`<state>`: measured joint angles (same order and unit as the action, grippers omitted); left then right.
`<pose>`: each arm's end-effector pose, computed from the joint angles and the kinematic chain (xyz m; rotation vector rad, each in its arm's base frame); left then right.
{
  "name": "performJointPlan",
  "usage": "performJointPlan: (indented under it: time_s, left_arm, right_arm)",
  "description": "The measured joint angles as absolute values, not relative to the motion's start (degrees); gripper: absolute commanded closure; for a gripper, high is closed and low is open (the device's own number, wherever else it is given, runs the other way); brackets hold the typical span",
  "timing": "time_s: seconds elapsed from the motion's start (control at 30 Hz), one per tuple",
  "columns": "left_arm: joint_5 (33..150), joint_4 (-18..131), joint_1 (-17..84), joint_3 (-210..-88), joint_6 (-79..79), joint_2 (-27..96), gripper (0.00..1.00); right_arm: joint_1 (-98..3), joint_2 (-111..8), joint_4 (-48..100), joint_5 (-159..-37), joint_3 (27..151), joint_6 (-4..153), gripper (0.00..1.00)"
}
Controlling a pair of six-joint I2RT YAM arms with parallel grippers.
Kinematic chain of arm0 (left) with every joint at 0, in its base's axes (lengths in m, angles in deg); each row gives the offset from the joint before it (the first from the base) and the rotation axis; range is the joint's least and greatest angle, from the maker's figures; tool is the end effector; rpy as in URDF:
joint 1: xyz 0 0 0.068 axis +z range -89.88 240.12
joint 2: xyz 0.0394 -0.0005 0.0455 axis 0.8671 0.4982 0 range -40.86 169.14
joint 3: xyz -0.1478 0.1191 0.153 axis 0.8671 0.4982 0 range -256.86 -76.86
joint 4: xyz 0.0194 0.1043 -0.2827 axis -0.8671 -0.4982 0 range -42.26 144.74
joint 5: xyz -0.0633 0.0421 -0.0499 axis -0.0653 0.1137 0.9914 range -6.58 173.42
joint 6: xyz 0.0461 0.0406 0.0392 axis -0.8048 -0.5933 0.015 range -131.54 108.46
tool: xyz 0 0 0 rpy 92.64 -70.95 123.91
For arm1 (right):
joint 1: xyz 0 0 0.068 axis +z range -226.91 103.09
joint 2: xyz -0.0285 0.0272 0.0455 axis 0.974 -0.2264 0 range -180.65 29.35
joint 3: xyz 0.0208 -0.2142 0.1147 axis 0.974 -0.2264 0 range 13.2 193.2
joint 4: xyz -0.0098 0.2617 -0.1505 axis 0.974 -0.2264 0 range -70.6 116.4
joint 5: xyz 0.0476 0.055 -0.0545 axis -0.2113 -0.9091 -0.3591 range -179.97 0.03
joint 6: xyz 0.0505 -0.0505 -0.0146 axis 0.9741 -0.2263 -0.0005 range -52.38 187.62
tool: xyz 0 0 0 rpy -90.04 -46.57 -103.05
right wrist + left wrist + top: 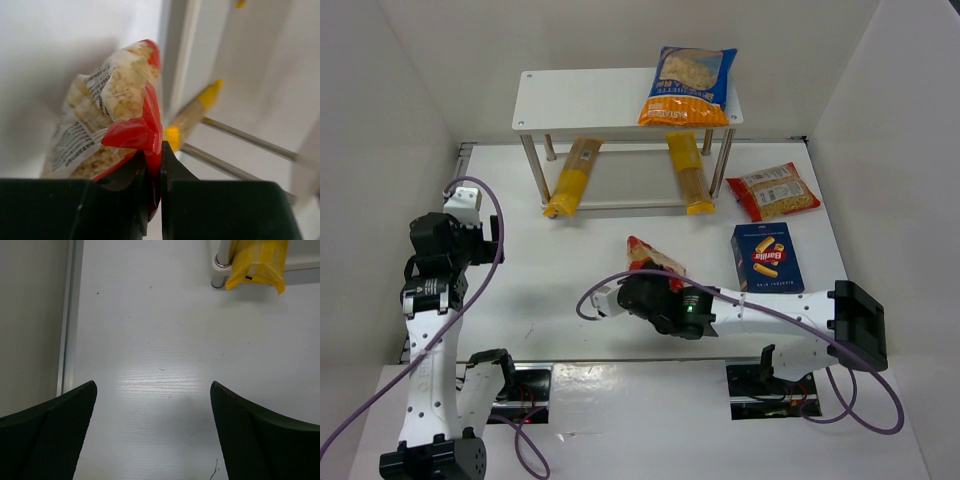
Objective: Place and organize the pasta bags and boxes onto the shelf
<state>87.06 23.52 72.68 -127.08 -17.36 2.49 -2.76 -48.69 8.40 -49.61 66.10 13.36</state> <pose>0.2459 0.0508 0.3127 -0.0766 1.9964 0.1430 0.1320 0.3216 0.1922 -1.7922 1.2477 -0.6192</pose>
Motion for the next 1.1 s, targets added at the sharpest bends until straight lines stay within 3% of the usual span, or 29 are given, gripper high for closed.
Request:
performJointPlan:
  time_s: [0.57,0.9,1.1]
  left_arm:
    - [86.62,23.96,74.21,-126.29,-17.36,3.32,0.00]
    - [86.87,23.98,75.76,-126.29,-17.39,3.32,0.00]
    - [92.07,23.78,75.85,-126.29,-19.11,3.08,0.00]
  right_arm:
    - [-0.42,-47.97,26.92,-37.22,64.60,-6.40,1.00]
    - [1.50,-47.27,26.46,-43.01,59.35,0.44,1.00]
    - [0.60,-47.27,20.16,-50.75,63.55,9.95,1.00]
